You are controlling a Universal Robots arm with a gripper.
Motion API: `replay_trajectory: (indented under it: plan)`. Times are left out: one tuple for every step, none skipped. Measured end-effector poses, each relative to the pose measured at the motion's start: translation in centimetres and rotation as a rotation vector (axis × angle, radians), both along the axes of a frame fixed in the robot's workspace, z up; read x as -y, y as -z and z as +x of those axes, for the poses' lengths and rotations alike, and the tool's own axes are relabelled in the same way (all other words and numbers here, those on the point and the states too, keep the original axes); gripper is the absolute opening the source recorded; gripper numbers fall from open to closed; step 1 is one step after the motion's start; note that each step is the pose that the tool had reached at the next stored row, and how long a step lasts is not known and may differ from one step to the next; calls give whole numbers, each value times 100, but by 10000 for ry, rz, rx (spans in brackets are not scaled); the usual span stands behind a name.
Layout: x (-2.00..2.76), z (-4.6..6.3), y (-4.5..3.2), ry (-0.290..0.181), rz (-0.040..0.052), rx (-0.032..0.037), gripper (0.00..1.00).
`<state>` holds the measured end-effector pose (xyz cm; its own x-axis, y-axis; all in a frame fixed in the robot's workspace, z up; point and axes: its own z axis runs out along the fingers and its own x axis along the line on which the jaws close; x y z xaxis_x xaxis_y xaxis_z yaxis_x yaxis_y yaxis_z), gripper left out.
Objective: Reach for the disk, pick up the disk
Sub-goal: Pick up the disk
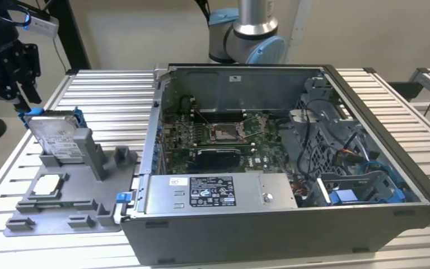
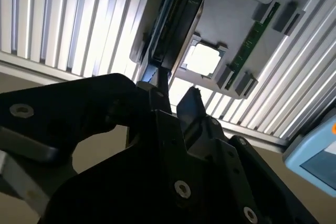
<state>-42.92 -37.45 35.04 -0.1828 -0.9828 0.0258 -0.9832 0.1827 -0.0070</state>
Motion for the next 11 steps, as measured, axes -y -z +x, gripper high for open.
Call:
replay_trajectory:
  plan:
    - [0,0,0,0,-3,1,100]
    - [0,0,0,0,-6,0,100]
    - [0,0,0,1,-9,0,100]
    - [0,0,0,0,-12,0,100]
    - [0,0,0,0,-15,0,100]
    - [0,0,0,0,-18,0,100]
    - [0,0,0,0,-21,0,100]
    - [0,0,0,0,-24,0,100]
    - [0,0,1,1,-25,0,100]
    - [-1,1,8,0,-24,2,100]
    - [-3,1,24,1,-25,1,100]
